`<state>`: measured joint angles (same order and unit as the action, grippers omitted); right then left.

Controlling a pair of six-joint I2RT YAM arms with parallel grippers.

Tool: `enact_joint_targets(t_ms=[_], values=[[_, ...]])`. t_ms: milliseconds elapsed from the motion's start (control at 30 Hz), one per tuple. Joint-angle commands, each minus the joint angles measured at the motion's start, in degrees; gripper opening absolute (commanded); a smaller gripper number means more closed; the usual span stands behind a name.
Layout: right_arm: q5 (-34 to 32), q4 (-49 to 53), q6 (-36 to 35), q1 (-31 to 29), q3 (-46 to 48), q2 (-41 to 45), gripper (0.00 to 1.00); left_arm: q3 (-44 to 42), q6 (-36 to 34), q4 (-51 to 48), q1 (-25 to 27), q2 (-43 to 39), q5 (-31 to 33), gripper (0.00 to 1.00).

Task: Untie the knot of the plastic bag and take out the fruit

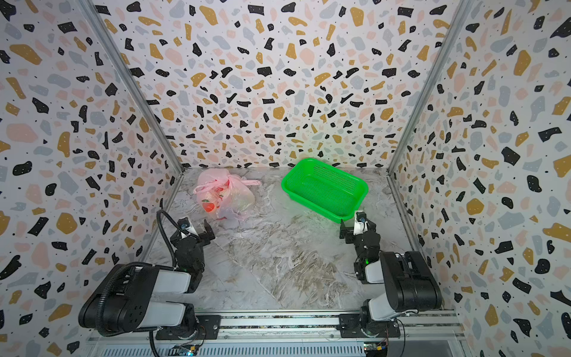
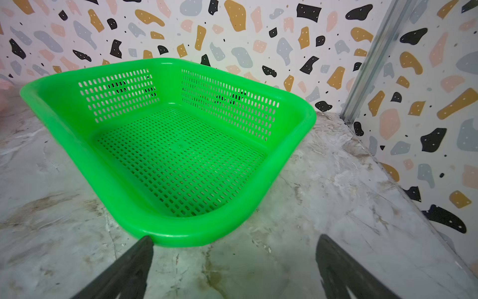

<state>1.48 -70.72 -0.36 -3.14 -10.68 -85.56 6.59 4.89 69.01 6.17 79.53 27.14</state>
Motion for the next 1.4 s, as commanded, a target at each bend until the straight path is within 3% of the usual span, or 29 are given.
enact_joint_targets(t_ms=[0,1267,1367], values=[[-0.77,-0.12,-0.41,-0.29,-1.58,0.09,0.99,1.63,-0.88,1.74,0.24,0.24,0.62,0.99],[-0.64,-0.64,-0.34,-0.29,-1.36,0.37,0.99,1.63,-1.39,1.88,0.94,-0.13,1.44,1.0],[-1.12,4.2,-0.87,-0.77,-2.08,4.45,0.99,3.68,-1.3,-4.95,0.94,-3.78,1.43,1.0]])
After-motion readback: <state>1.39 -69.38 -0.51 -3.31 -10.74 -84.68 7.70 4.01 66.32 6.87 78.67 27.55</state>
